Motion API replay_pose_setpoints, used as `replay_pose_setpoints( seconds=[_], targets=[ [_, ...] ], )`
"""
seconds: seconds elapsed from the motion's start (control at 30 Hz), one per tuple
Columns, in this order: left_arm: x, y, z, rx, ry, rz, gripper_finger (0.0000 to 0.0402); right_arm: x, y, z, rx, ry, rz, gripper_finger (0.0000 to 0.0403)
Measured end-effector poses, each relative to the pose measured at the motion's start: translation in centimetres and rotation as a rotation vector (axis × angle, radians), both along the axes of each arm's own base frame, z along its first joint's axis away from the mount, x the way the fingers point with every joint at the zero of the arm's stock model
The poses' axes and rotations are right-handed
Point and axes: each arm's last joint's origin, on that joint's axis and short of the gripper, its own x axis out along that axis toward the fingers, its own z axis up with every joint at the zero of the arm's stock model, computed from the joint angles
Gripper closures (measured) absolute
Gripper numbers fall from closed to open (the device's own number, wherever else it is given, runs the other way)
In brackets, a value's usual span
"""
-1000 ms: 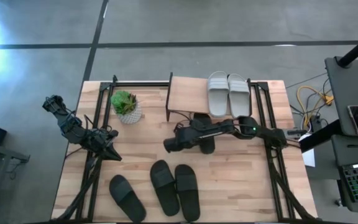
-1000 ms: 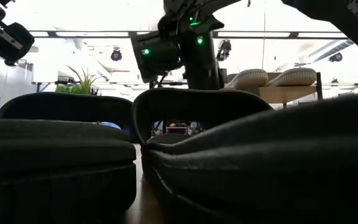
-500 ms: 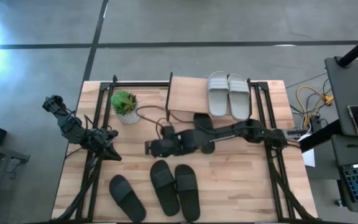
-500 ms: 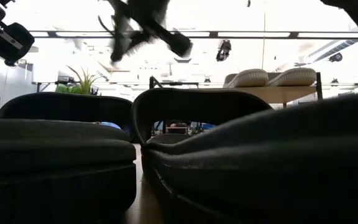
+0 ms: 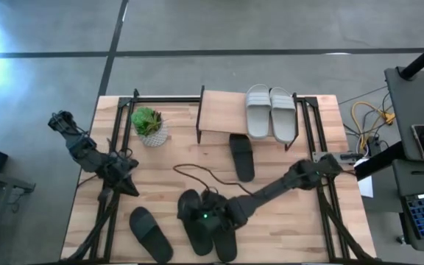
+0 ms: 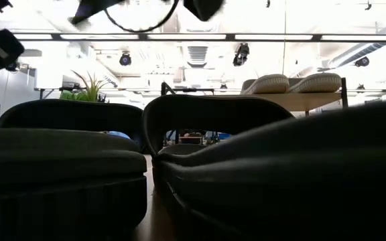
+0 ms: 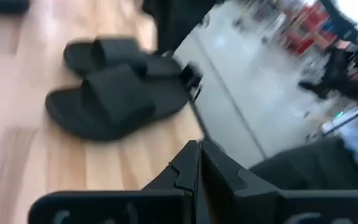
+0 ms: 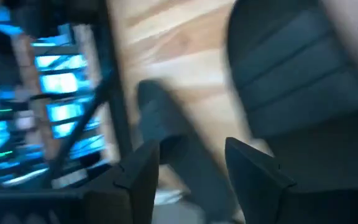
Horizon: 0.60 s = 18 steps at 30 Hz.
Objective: Pick and place slides into the shelf
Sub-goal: Put the black slipper under the shelf
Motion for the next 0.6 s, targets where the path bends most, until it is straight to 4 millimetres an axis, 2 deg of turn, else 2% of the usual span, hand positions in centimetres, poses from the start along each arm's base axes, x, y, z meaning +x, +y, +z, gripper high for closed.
replay_pose_setpoints(
  seconds=[0.1,0.2,0.37,0.5,0.6],
  targets=[
    [0.3,-0.5,1.4,-0.030,0.068,-0.041,0.0401,-0.5,1.5,0.2,0.016,-0.031,0.023,0.0219],
    [0.9,-1.0,3.1,-0.034,0.149,-0.007,0.0401,-1.7,2.6,-0.1,-0.033,-0.010,-0.018,0.0218],
    [3.2,-2.8,5.3,0.159,0.264,0.139,0.0401,-4.6,3.9,-0.1,-0.116,0.110,-0.095,0.0218],
    [6.0,-5.9,5.6,0.337,0.380,0.184,0.0401,-7.0,5.2,1.5,-0.200,0.177,-0.055,0.0218],
    [8.0,-8.8,4.8,0.425,0.466,0.174,0.0402,-9.3,5.7,2.6,-0.290,0.276,-0.010,0.0218]
  ],
)
